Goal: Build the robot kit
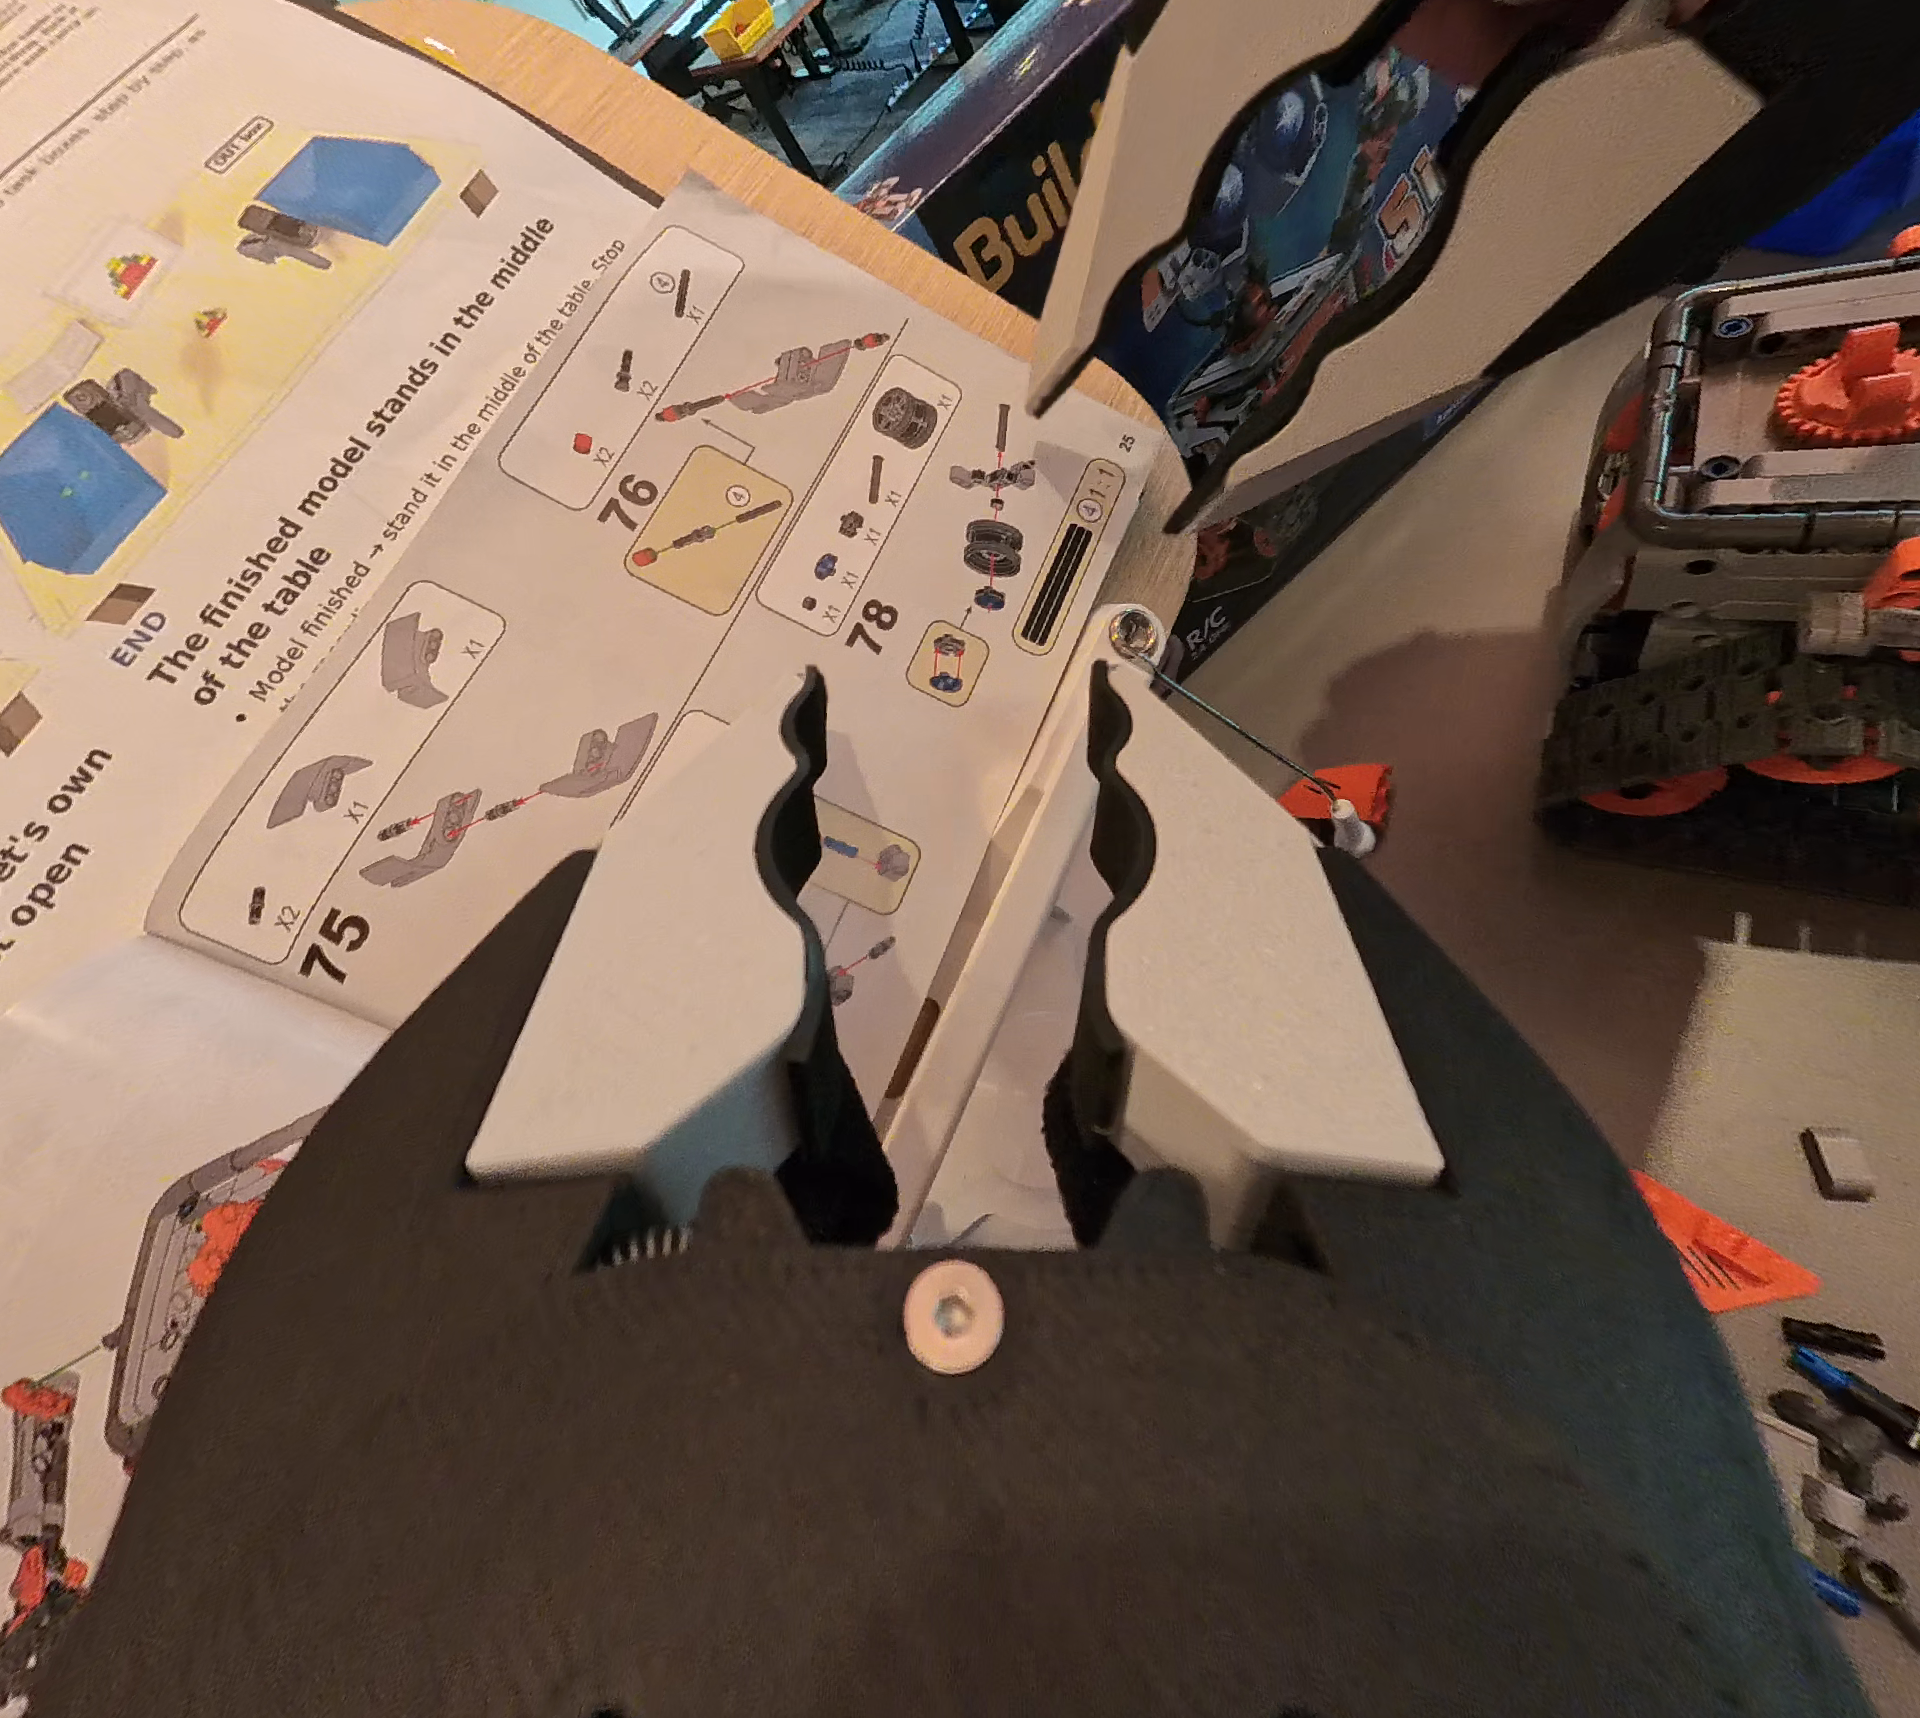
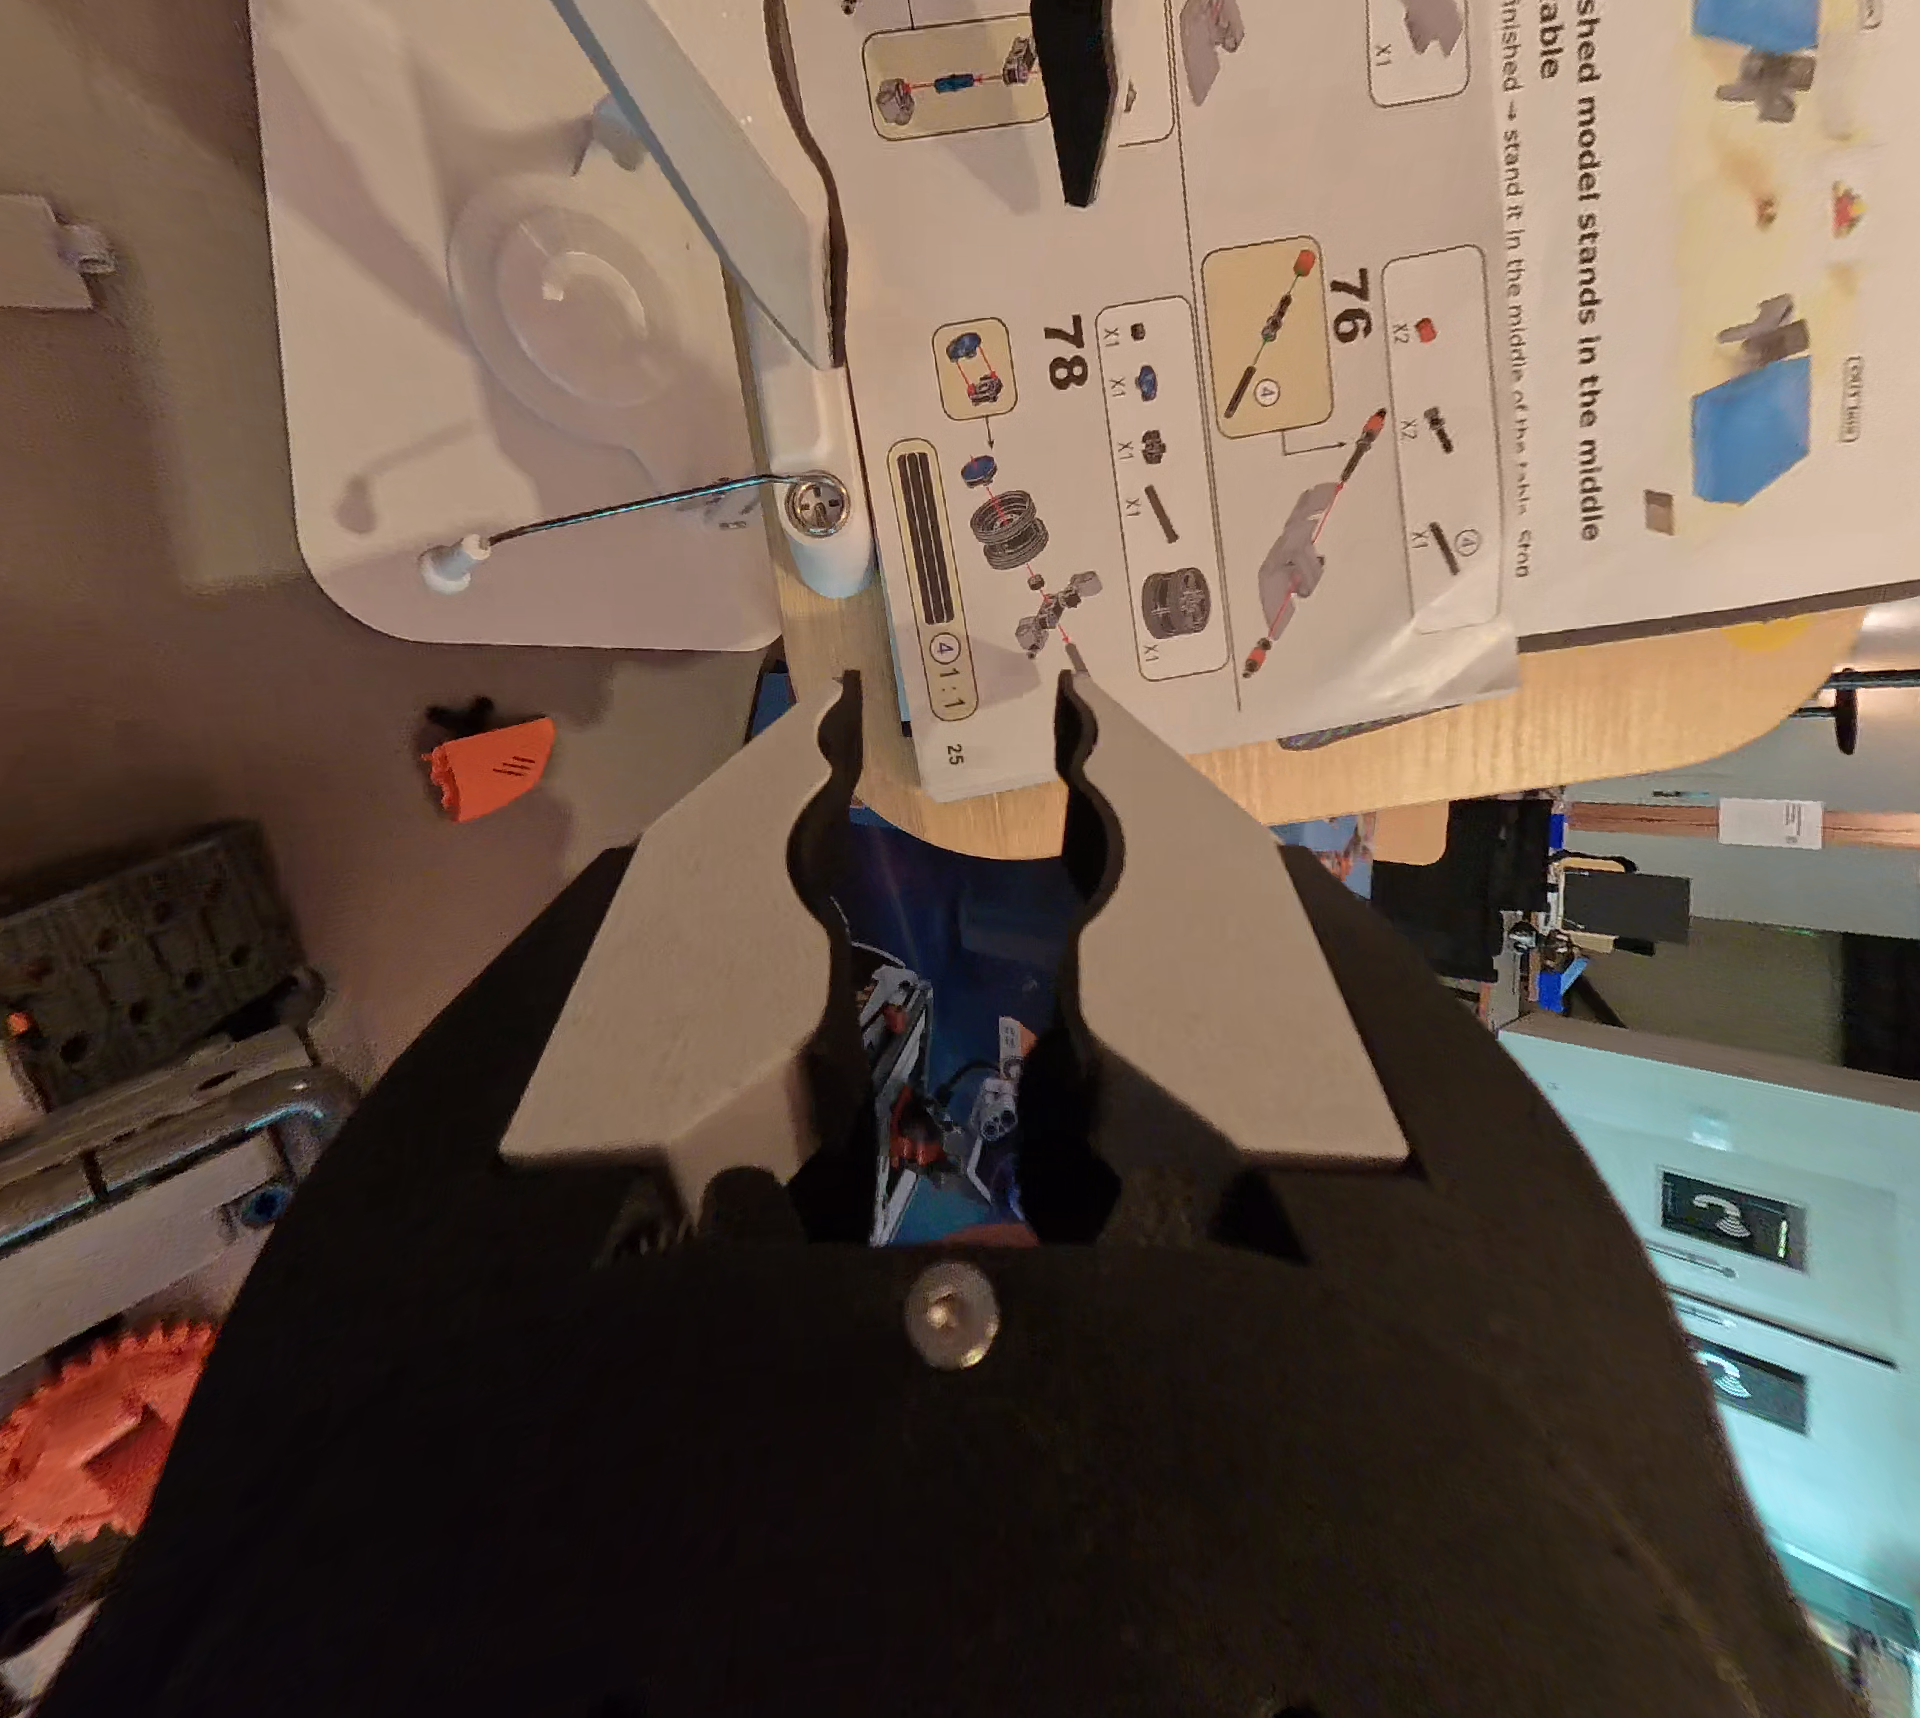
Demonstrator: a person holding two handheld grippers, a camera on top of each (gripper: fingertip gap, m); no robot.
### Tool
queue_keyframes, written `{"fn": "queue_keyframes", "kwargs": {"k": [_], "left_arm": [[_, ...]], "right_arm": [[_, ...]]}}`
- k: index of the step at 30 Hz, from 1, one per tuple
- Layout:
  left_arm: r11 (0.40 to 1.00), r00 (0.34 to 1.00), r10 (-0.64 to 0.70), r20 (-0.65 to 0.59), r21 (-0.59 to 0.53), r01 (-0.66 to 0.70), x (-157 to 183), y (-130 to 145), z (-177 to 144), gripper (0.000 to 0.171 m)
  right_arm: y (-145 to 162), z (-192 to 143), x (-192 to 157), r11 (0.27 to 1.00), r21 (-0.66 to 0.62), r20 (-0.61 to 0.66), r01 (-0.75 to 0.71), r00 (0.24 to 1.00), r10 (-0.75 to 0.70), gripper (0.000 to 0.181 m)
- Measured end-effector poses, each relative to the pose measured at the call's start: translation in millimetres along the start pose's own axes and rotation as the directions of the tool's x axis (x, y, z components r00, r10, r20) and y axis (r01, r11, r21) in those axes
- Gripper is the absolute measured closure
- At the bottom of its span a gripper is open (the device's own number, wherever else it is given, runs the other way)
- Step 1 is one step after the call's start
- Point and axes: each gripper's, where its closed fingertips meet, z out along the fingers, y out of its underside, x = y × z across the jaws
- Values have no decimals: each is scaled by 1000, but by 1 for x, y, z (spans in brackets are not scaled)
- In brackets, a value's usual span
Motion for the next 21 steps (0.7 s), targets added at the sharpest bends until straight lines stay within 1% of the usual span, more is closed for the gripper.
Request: {"fn": "queue_keyframes", "kwargs": {"k": [4, 8, 10, 17, 21], "left_arm": [[1000, 1000, 2, 1, -1, -2, 0, 1, 0, 123], [1000, 1000, 0, -2, -3, 0, -1, 2, 1, 123], [1000, 1000, -2, -3, -5, 2, -1, 3, 2, 123], [1000, 1000, 5, -10, -2, -5, 2, 2, 3, 123], [1000, 1000, 20, -17, 5, -20, 9, -2, 6, 127]], "right_arm": [[3, 6, 2, 1000, 1, -7, -9, 1000, 9, 160], [2, 5, -2, 1000, 9, 22, -1, 1000, 1, 170], [0, 2, -4, 1000, 17, 40, -3, 999, 3, 180], [-8, -11, -2, 999, 35, 52, -19, 999, 18, 181], [-19, -23, 1, 999, 39, 43, -10, 999, 9, 181]]}}
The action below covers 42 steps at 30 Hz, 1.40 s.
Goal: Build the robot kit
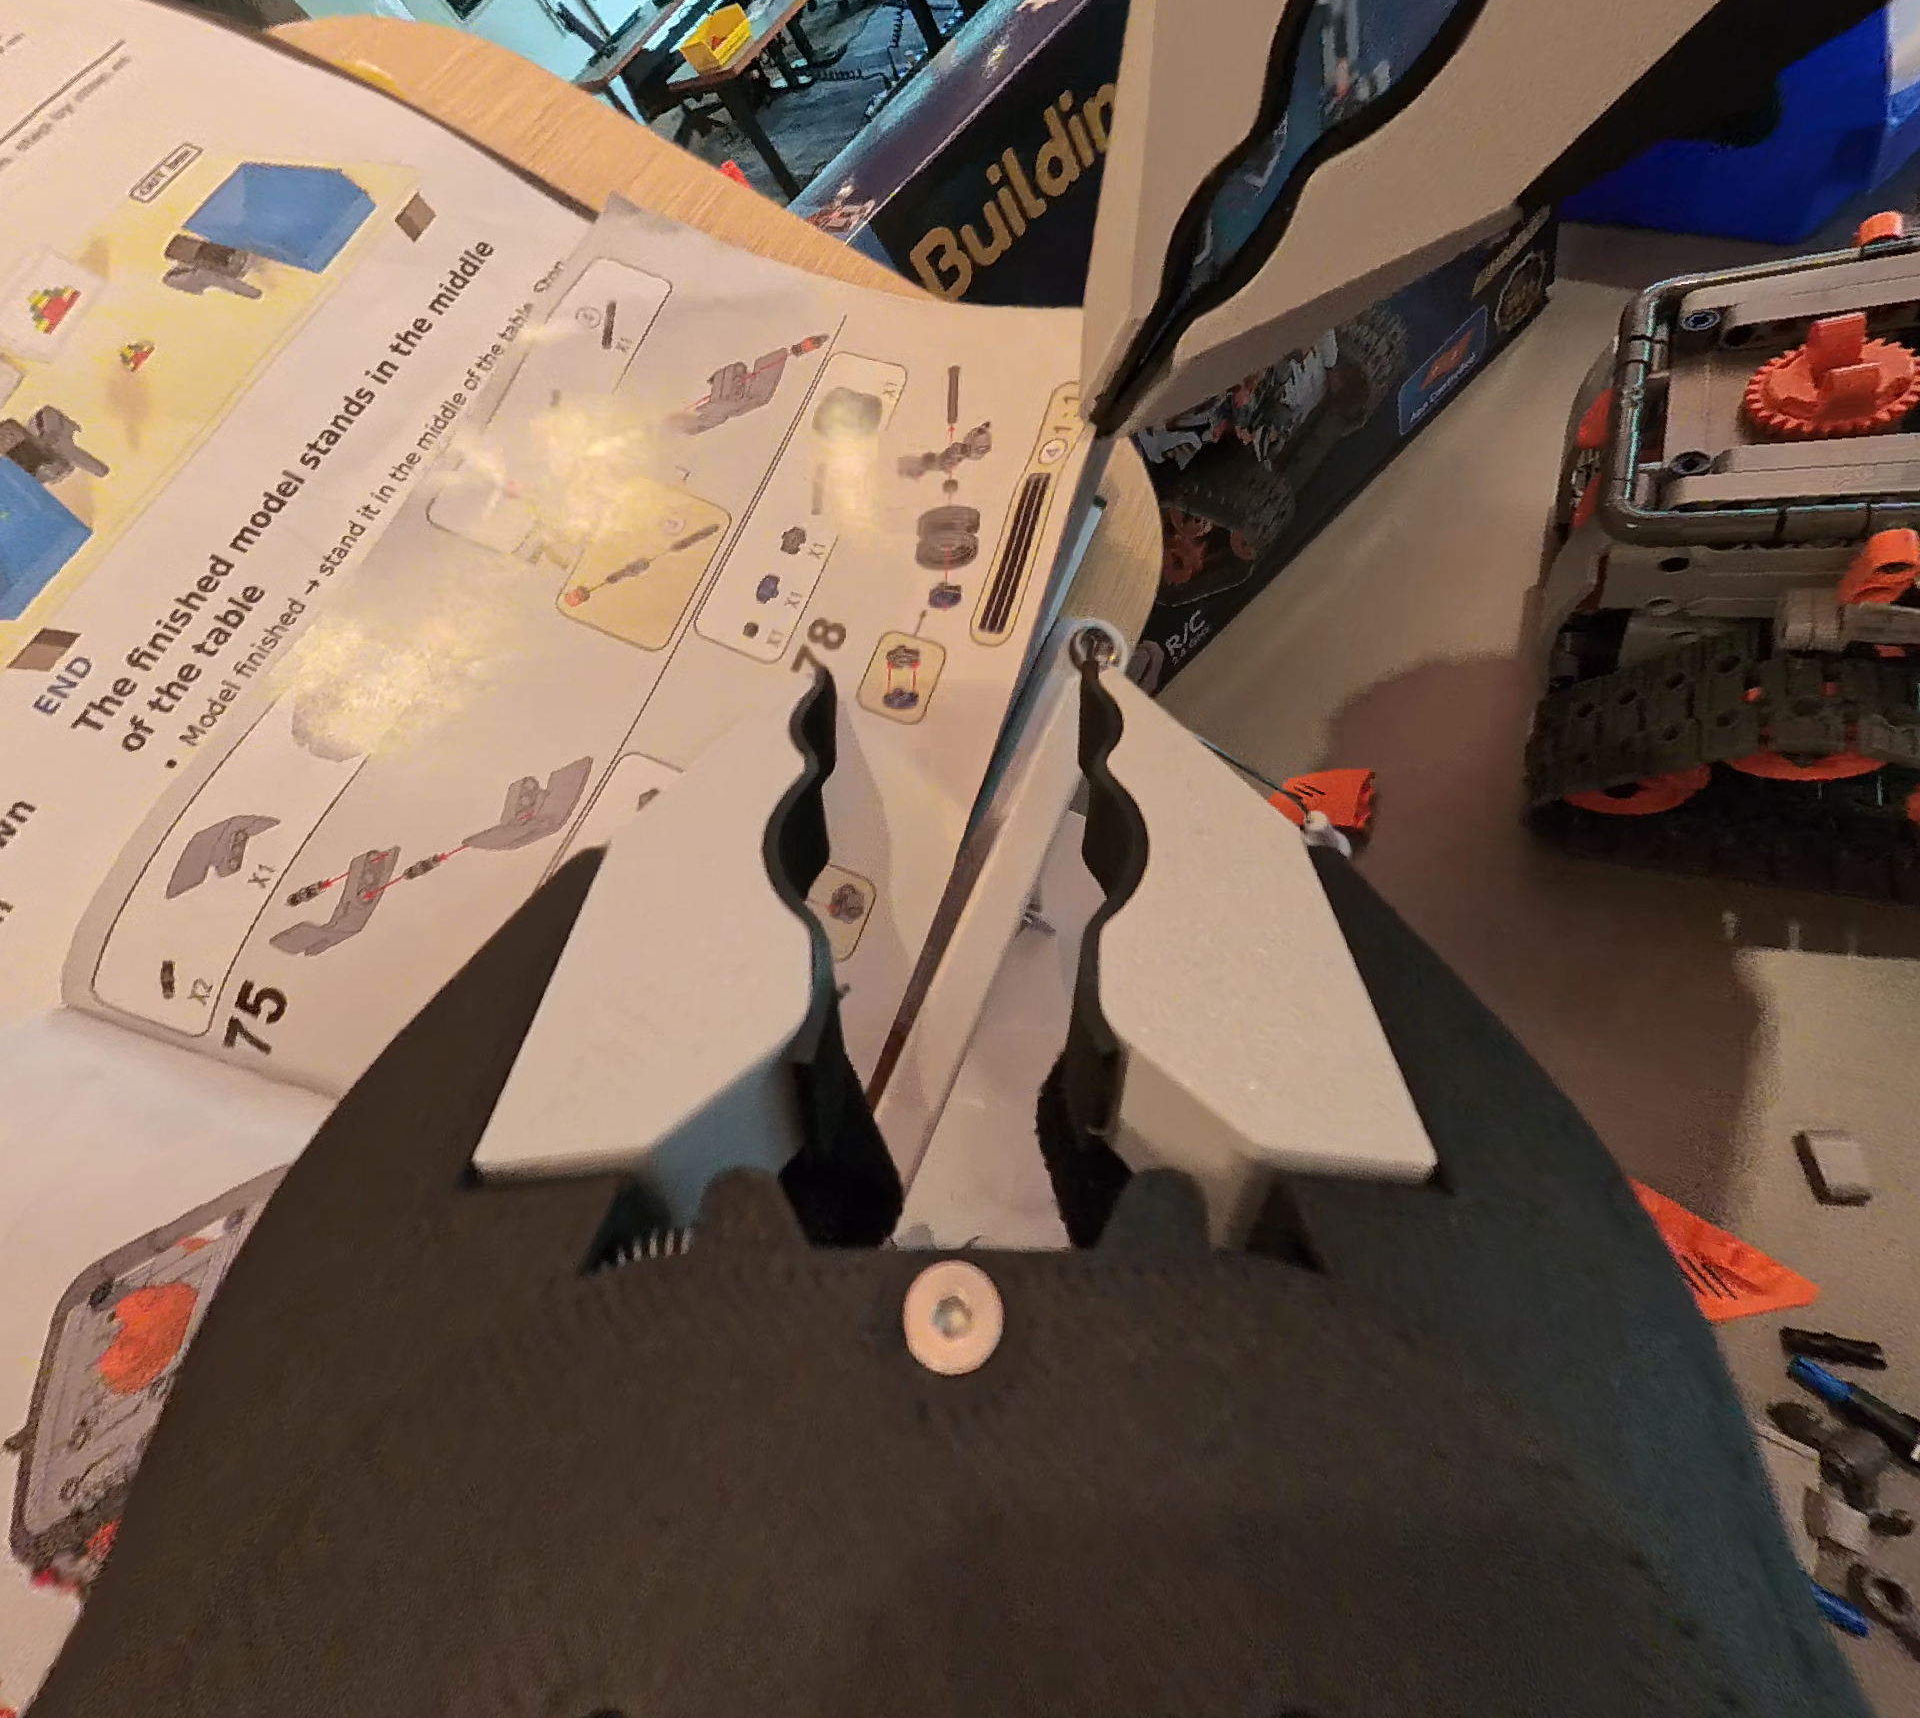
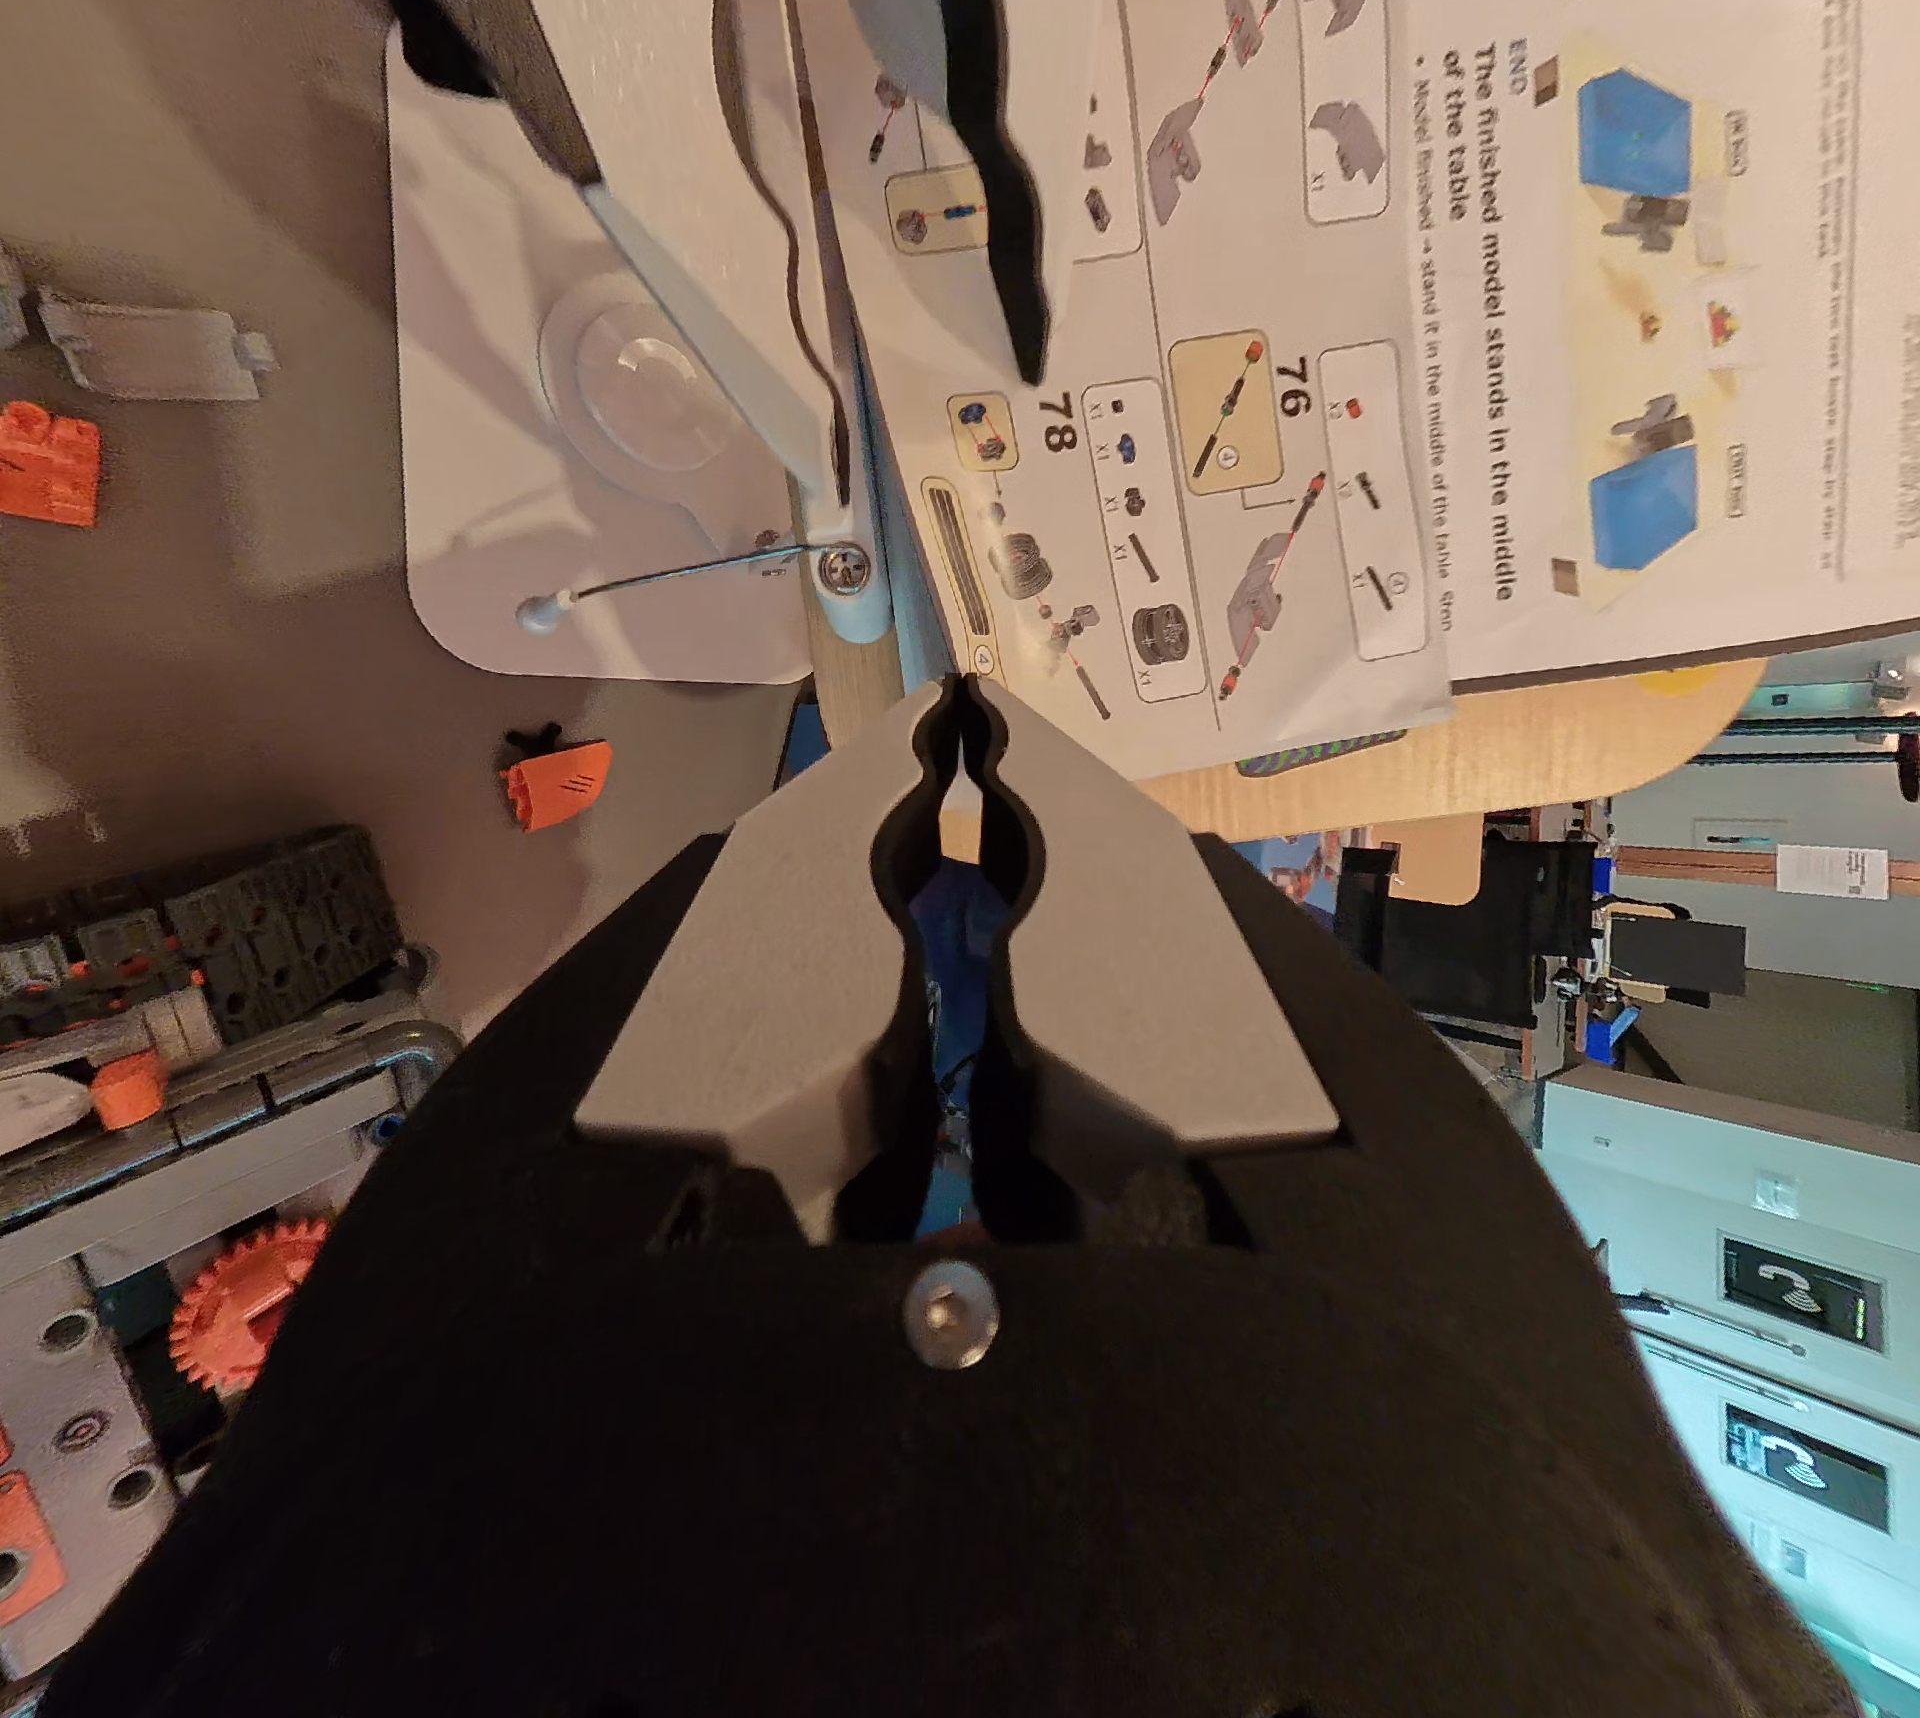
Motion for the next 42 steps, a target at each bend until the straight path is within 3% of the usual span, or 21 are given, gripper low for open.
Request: {"fn": "queue_keyframes", "kwargs": {"k": [6, 21, 26, 30, 32, 33, 35, 37, 39, 42], "left_arm": [[998, 1000, 9, -22, 62, -8, 5, -13, -7, 158], [992, 990, -38, -137, 114, 54, 6, -15, -18, 161], [991, 994, 7, -107, 133, 7, 11, -20, -15, 148], [988, 998, 43, -47, 153, -36, 7, -24, -18, 171], [984, 1000, 20, -24, 175, -16, 1, -27, -26, 171], [979, 1000, 8, 3, 201, -8, -6, -30, -33, 171], [960, 998, -65, 12, 274, 59, -17, -35, -54, 171], [932, 987, -158, 19, 334, 143, -31, -34, -76, 171], [891, 970, -244, -8, 392, 227, -40, -29, -99, 171], [840, 939, -337, -62, 431, 330, -49, -17, -125, 171]], "right_arm": [[-20, -16, 4, 999, 3, -16, 33, 999, -33, 181], [-36, -21, 1, 998, 7, 10, 59, 998, -59, 181], [-42, -24, 2, 998, 22, 15, 56, 998, -57, 181], [-53, -28, 3, 997, 52, 13, 48, 999, -49, 181], [-67, -36, 11, 992, 123, -20, 8, 1000, -5, 181], [-75, -44, 18, 985, 170, -42, -33, 998, 41, 161], [-85, -62, 37, 965, 237, -104, -109, 985, 137, 152], [-88, -69, 44, 937, 266, -88, -226, 962, 257, 145], [-90, -60, 43, 920, 257, -63, -296, 945, 322, 141], [-110, -29, 28, 914, 286, -6, -288, 953, 302, 150]]}}
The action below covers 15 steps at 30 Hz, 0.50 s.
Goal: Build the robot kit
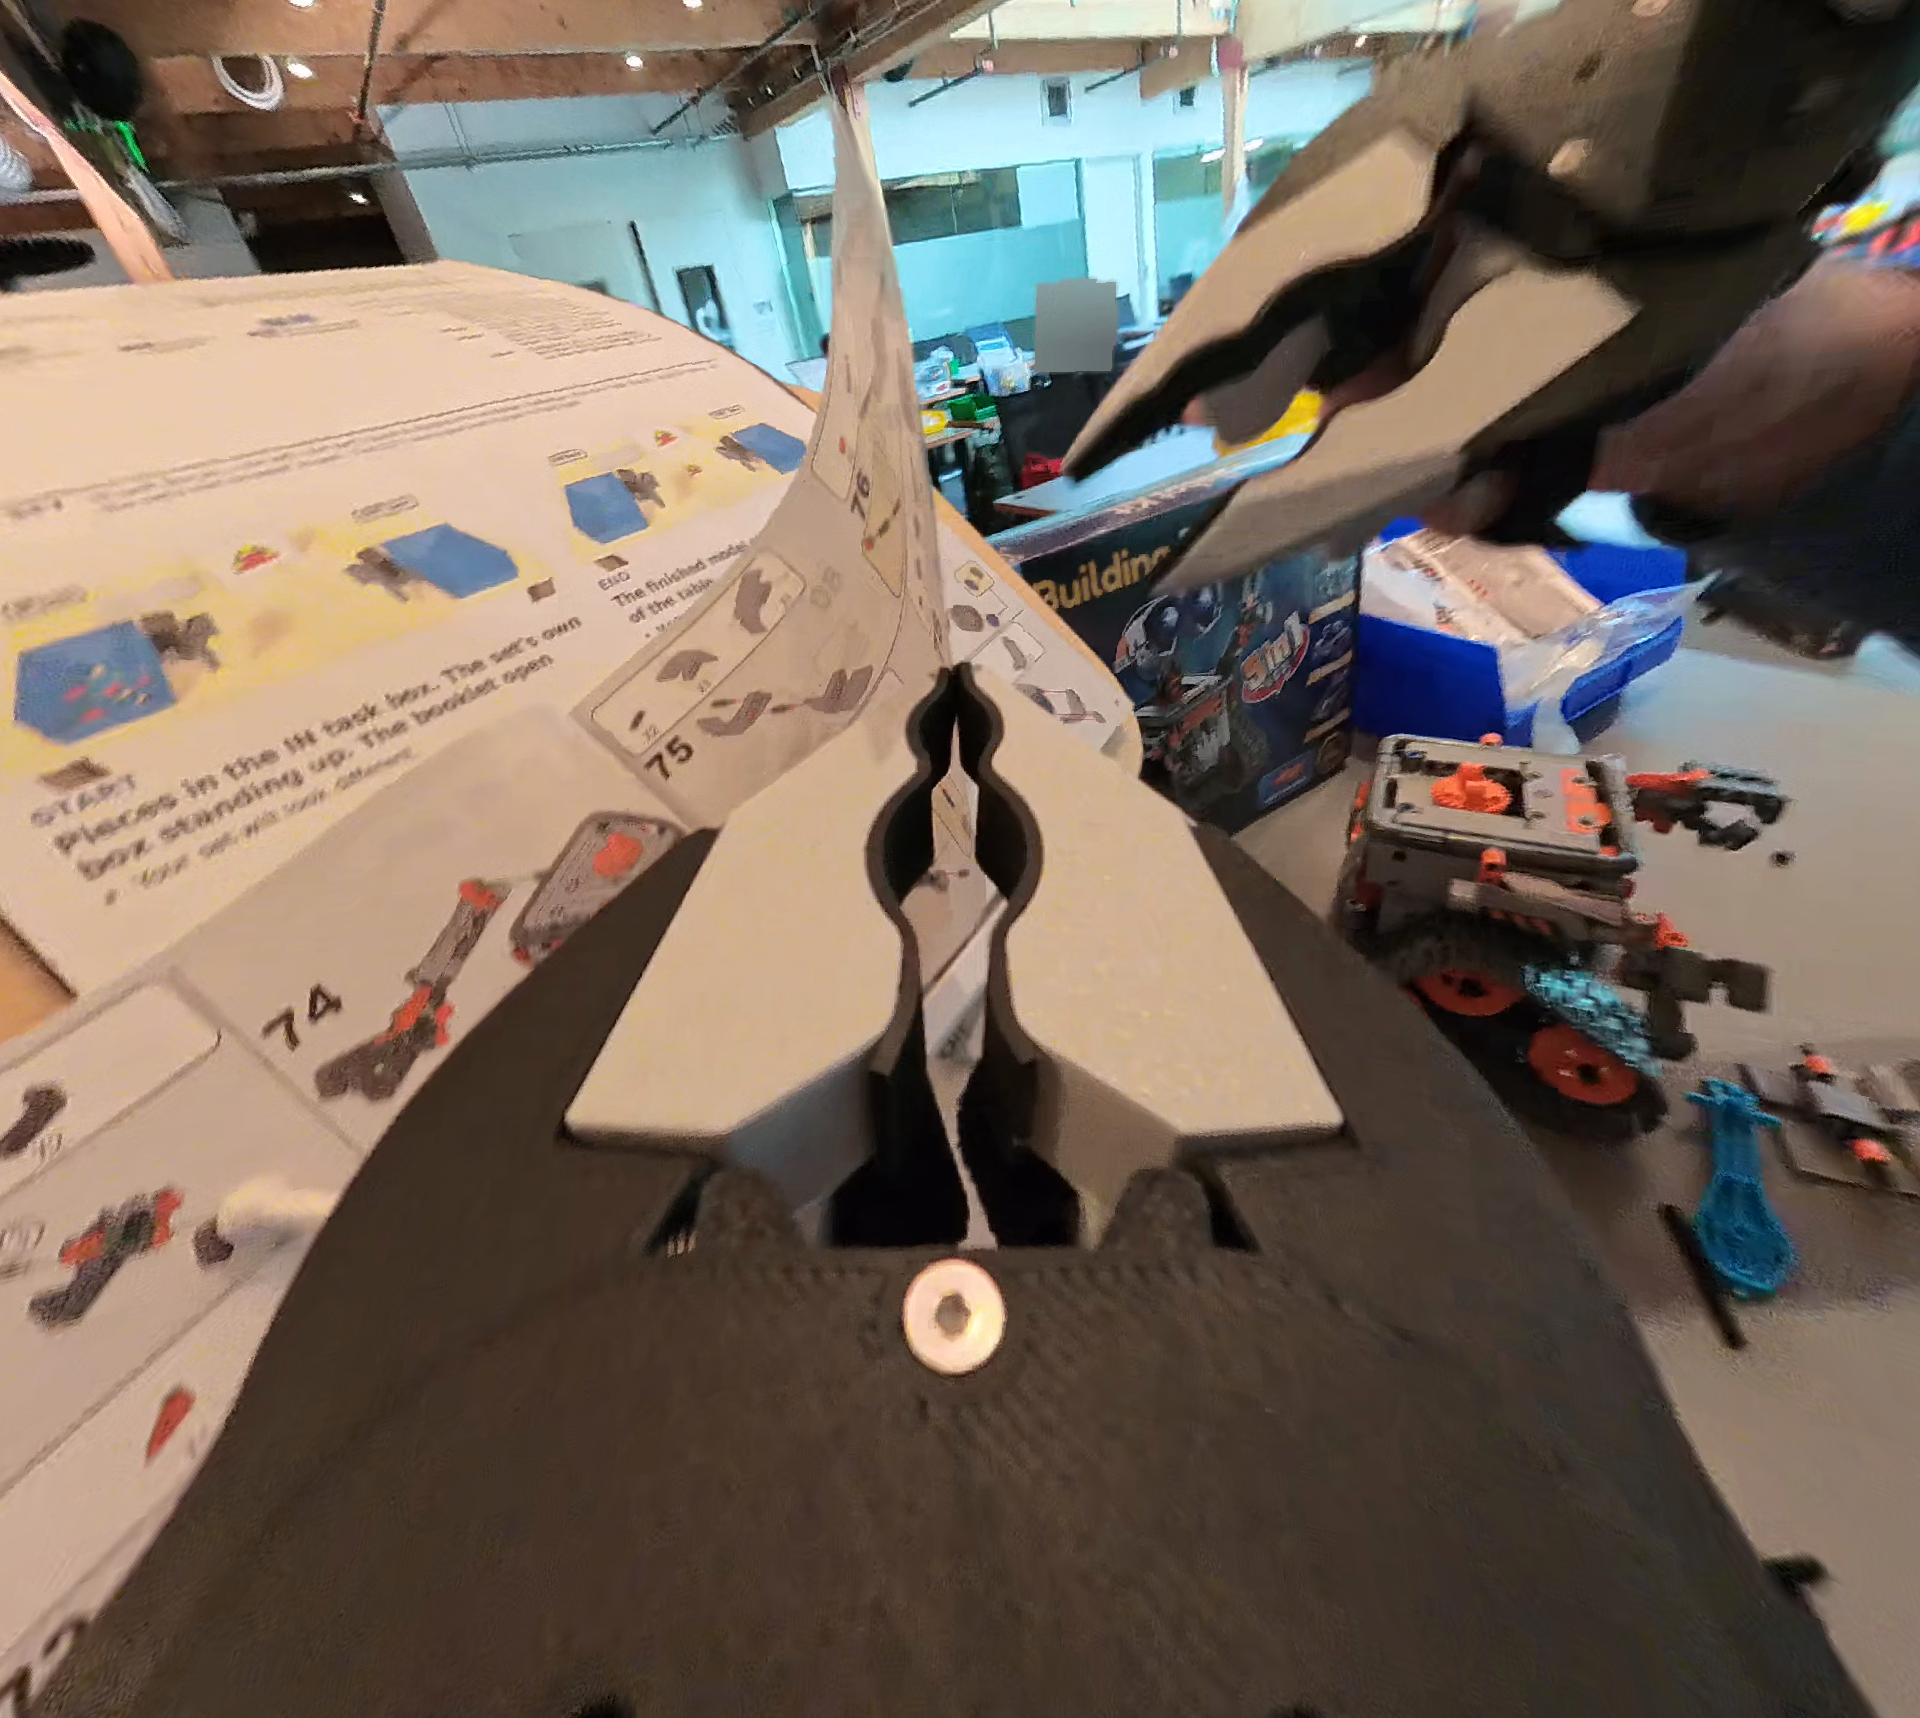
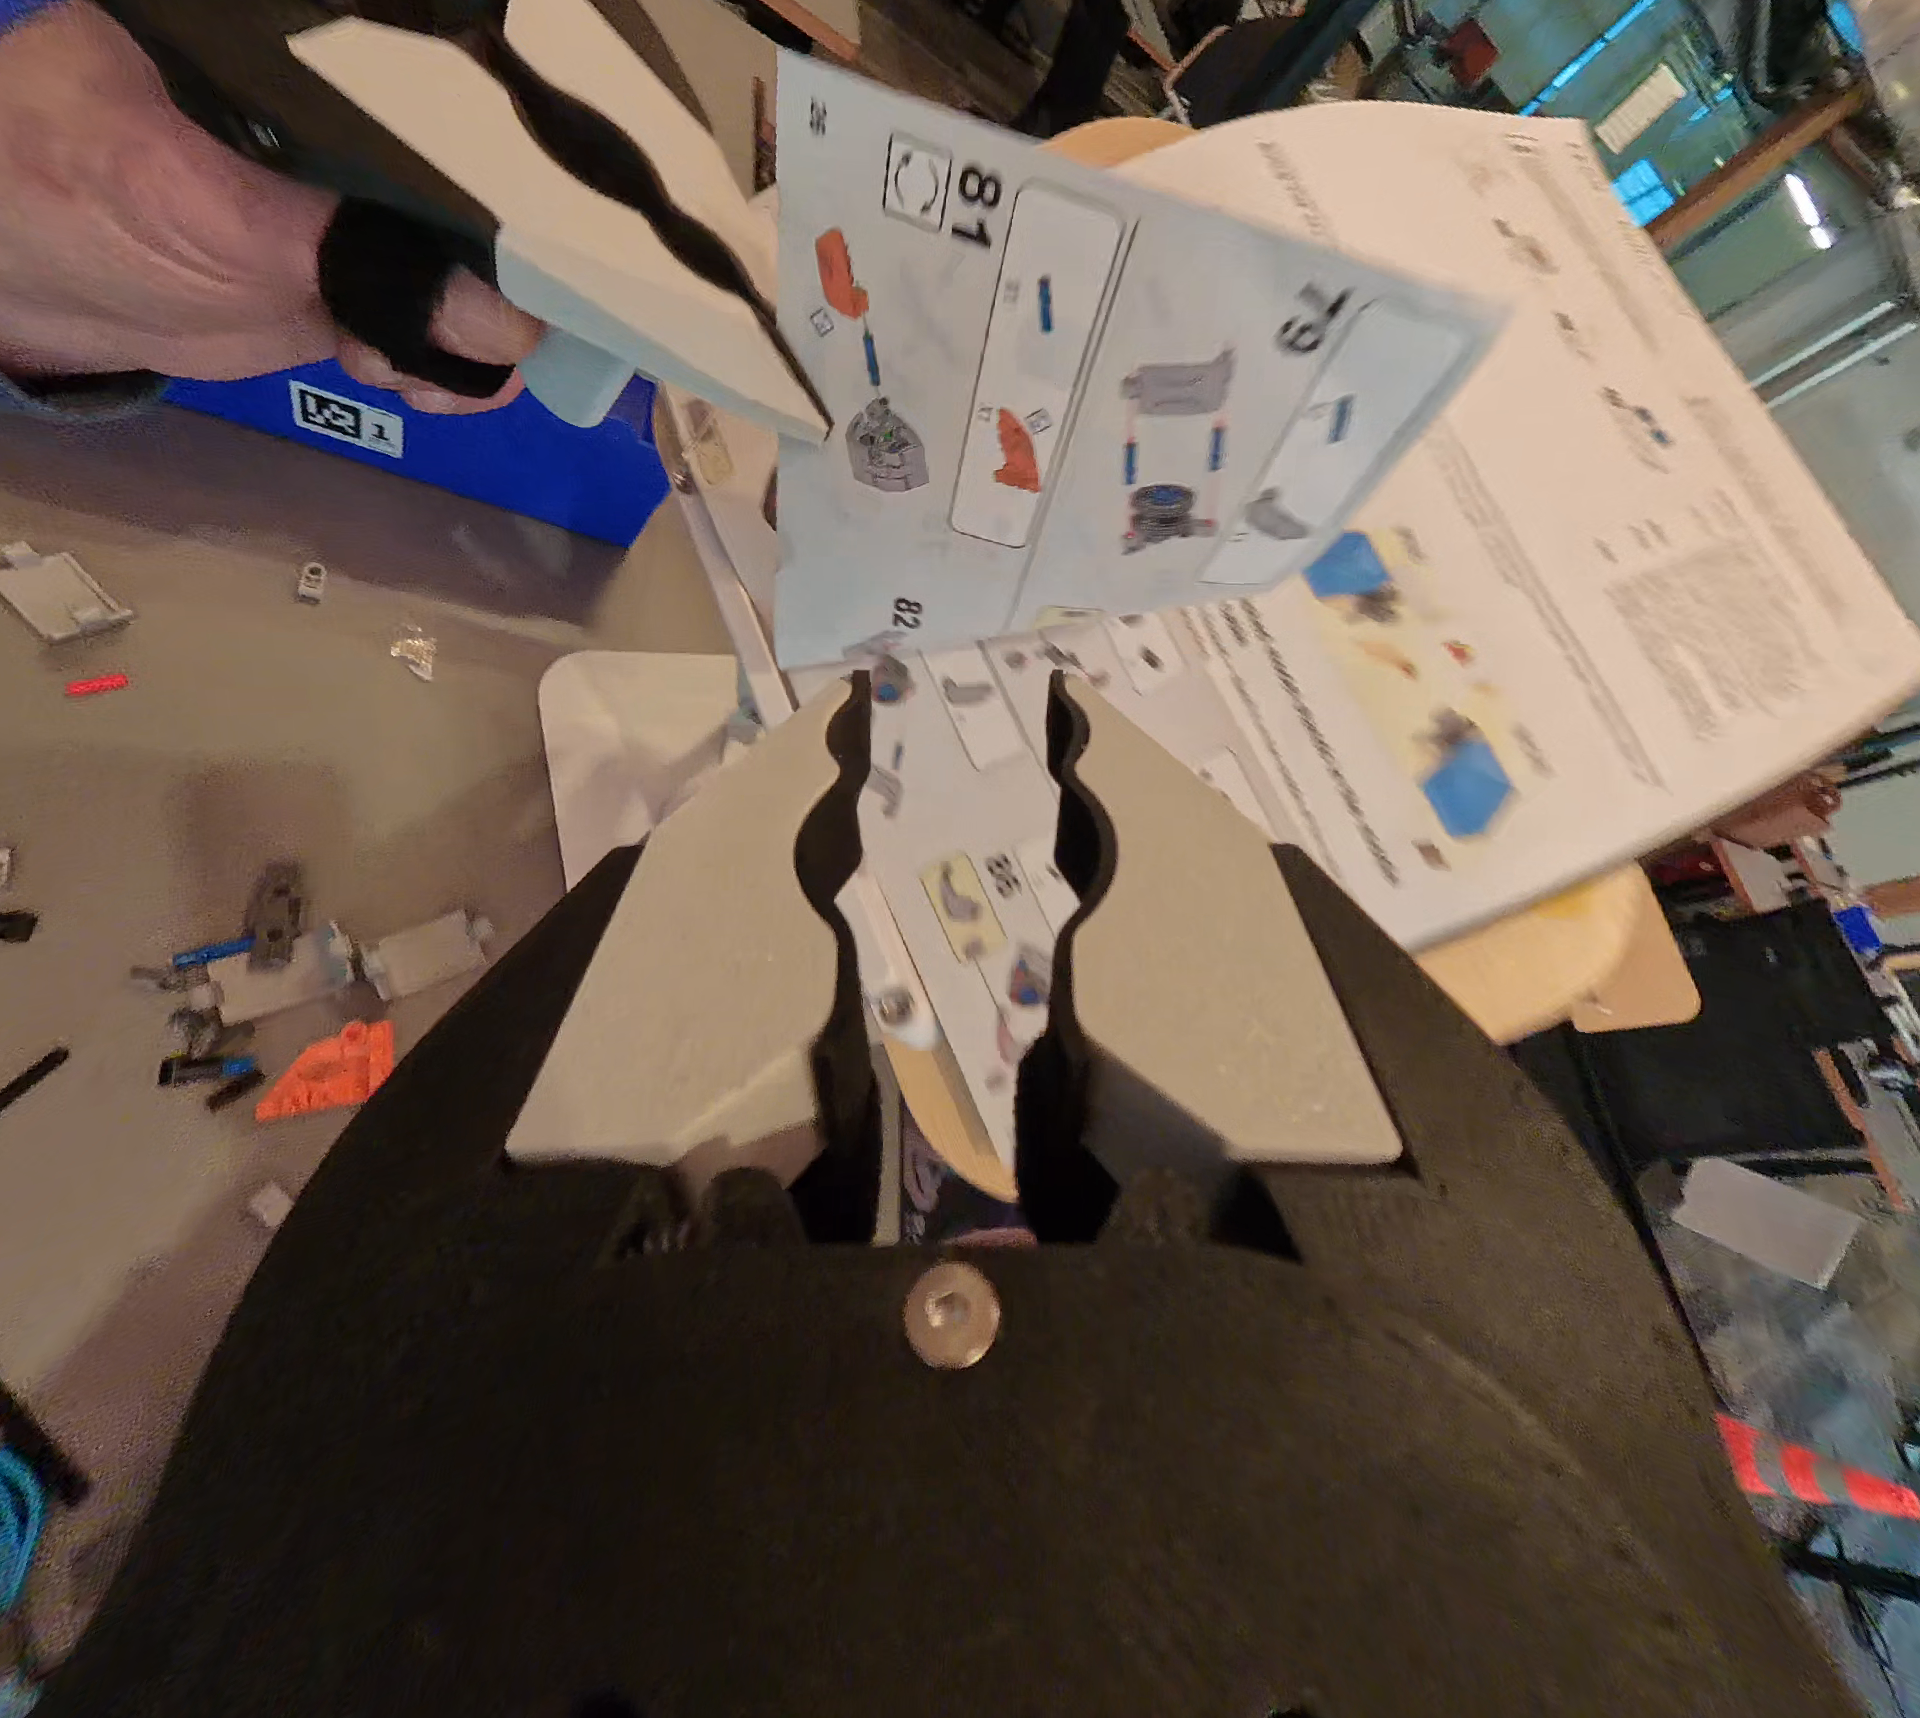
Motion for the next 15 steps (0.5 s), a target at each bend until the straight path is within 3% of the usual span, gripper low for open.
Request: {"fn": "queue_keyframes", "kwargs": {"k": [4, 7, 11, 15], "left_arm": [[992, 993, -114, -33, 46, 115, -11, -2, -25, 171], [982, 985, -169, -41, 82, 172, -21, -4, -40, 162], [981, 981, -185, -55, 46, 188, -28, 4, -52, 171], [949, 947, -302, -110, 65, 310, -33, -4, -63, 171]], "right_arm": [[-6, 59, -20, 1000, -8, 25, -4, 1000, 4, 153], [-14, 86, -29, 1000, -2, 40, 7, 999, -6, 155], [-21, 97, -33, 1000, -2, 61, -17, 998, 17, 155], [-33, 94, -45, 999, 17, 40, 52, 998, -52, 139]]}}
